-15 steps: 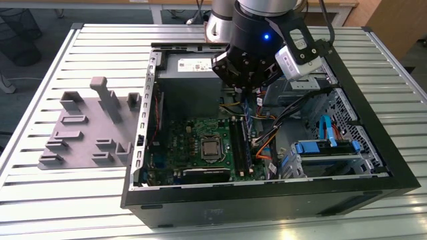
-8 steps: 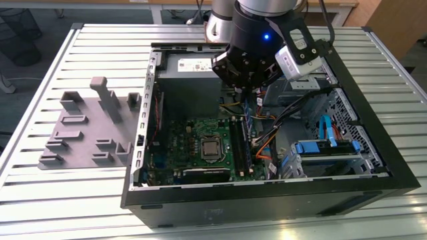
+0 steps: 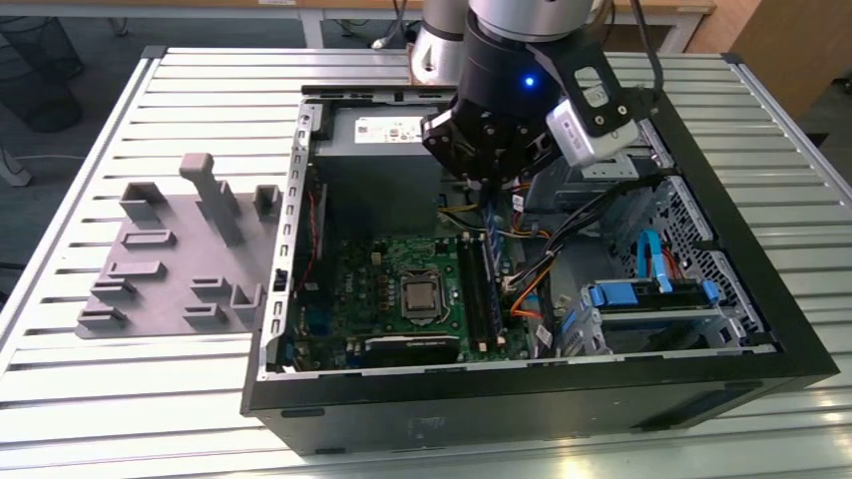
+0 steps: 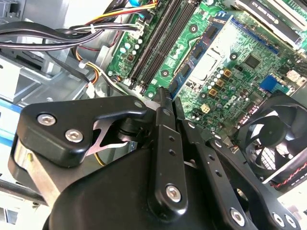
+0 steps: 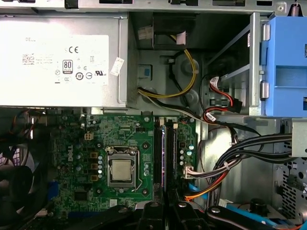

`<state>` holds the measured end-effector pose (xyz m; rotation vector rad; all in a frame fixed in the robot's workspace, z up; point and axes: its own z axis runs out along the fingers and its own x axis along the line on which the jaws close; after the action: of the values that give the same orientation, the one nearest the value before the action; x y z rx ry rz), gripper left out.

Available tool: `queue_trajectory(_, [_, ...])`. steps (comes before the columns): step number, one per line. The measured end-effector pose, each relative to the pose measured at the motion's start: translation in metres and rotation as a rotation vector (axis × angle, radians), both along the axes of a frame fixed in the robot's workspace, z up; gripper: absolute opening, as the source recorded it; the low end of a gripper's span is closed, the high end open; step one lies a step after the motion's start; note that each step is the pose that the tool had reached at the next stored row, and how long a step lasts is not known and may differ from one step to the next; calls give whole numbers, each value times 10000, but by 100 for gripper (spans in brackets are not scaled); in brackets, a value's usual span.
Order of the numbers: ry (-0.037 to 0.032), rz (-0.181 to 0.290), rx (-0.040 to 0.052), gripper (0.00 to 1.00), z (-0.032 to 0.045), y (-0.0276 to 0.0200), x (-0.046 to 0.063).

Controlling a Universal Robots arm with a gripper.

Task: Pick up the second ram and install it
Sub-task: 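Insert the second ram into the second slot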

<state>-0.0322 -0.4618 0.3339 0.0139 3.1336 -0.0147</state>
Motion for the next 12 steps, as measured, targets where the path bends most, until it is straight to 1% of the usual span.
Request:
queue_trajectory(9, [41, 0, 0, 14, -123, 0, 0])
queue_trajectory(12, [60, 0, -1, 14, -176, -2, 0])
